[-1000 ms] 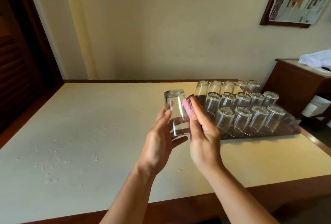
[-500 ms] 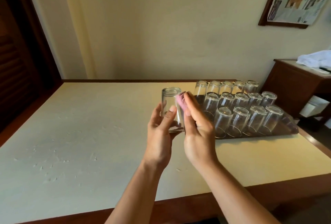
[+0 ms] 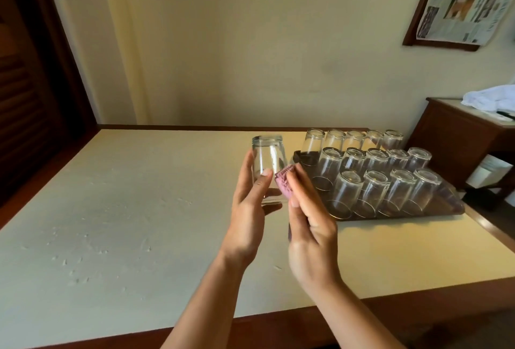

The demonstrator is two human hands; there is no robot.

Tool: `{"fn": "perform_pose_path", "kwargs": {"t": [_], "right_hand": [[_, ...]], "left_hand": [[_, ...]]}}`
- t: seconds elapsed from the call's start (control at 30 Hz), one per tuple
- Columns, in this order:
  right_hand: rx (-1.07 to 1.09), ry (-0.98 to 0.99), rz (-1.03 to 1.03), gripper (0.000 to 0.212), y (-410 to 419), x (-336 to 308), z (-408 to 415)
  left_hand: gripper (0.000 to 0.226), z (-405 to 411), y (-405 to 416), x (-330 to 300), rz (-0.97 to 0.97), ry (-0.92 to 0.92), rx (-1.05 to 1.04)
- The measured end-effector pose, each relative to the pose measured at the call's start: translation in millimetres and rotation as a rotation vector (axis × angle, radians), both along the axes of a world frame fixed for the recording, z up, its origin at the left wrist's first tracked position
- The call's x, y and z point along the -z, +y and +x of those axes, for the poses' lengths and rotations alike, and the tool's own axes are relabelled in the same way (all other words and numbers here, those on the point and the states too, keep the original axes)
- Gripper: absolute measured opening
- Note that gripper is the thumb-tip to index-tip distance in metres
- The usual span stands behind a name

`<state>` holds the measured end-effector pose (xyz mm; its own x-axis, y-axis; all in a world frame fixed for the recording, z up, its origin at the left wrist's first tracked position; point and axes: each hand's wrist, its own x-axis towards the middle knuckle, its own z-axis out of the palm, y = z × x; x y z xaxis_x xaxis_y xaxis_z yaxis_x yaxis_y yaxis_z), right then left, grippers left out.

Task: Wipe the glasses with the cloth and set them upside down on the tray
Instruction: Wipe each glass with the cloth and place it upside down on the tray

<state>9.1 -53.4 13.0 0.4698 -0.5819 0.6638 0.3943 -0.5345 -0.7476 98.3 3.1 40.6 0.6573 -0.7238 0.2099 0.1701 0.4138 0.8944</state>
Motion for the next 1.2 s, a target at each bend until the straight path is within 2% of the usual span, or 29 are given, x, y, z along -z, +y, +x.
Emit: {"fn": "perform_pose_path", "kwargs": {"t": [0.1,0.17,0.27,0.37,0.47,0.53,0.63,0.73,0.8,0.93,1.03,1.1,1.2], "right_hand": [[0.015,-0.043,0.094,0.041,-15,-15,2],[0.048,-0.02,0.077,0.039,-22,-30,6],[-0.008,-0.001,0.06,0.041,-7,-27,6],[0.067,0.026,0.004,0.042,4,-4,-1],[0.117,0.021,0.063,0.04,-13,-23,0],[0.089,0.03,0.06,0.04,-21,-39,5],[-0.012,0.023,0.014,0.042,-7,-30,5],[0.048,0.025,-0.098,0.041,5,-10,-3],[0.009,-0.018,-0.055,0.041,-2,-19,-3],[0.065,-0.031,0.03,0.04,-18,-40,7],[0.018,-0.038,0.006,0.042,0,-24,2],[0.044,-0.036,-0.04,0.042,10,-13,-5],[0.034,-0.073,0.0,0.042,-5,-23,-6]], "left_hand": [[0.074,-11,5,5,0.018,-0.103,0.039],[0.07,-17,4,7,-0.016,-0.095,0.008],[0.051,-9,3,0,-0.034,0.045,-0.004],[0.052,0,7,-3,-0.025,0.171,0.116],[0.066,-8,10,2,0.013,0.08,0.191],[0.068,-12,7,2,-0.007,0.062,0.136],[0.058,-7,2,-6,-0.06,0.115,0.024],[0.046,1,3,-8,-0.063,0.153,0.038],[0.042,-3,6,-3,-0.061,0.132,0.037],[0.056,-18,3,-2,-0.103,0.069,-0.036],[0.037,-10,0,-12,-0.098,0.142,-0.065],[0.033,-4,3,-13,-0.057,0.149,-0.005],[0.042,-10,8,-7,0.005,0.015,0.125]]}}
